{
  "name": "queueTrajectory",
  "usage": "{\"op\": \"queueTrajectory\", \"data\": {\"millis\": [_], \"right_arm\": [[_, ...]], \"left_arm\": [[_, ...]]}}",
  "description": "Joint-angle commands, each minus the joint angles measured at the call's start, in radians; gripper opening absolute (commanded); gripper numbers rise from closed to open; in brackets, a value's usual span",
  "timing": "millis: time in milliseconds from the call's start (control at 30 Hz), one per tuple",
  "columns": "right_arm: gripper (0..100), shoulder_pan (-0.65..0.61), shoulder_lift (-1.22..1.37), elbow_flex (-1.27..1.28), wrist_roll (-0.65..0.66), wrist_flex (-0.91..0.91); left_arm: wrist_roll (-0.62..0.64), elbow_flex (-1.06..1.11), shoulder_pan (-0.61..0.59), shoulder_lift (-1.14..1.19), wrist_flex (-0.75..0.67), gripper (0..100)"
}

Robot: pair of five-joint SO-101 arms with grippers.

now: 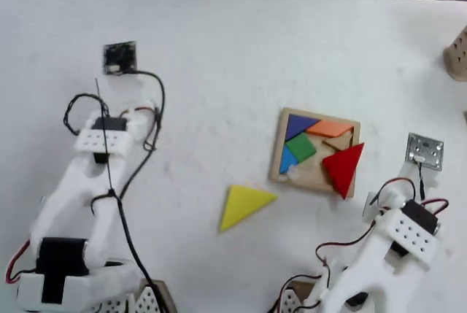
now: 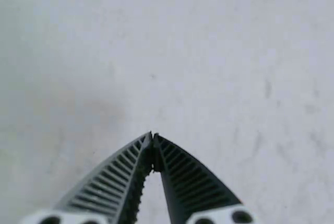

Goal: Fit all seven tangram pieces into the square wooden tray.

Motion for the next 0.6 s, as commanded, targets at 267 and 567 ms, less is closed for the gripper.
{"op": "queueTrajectory", "data": {"millis": [267, 567], "right_arm": [[3.8, -0.185, 0.182, -0.321, -0.153, 0.064], [2.7, -0.291, 0.694, -0.839, -0.210, 0.259]], "left_arm": [[0.017, -0.009, -0.015, -0.019, -0.025, 3], [0.017, -0.115, -0.062, 0.124, -0.051, 2]]}}
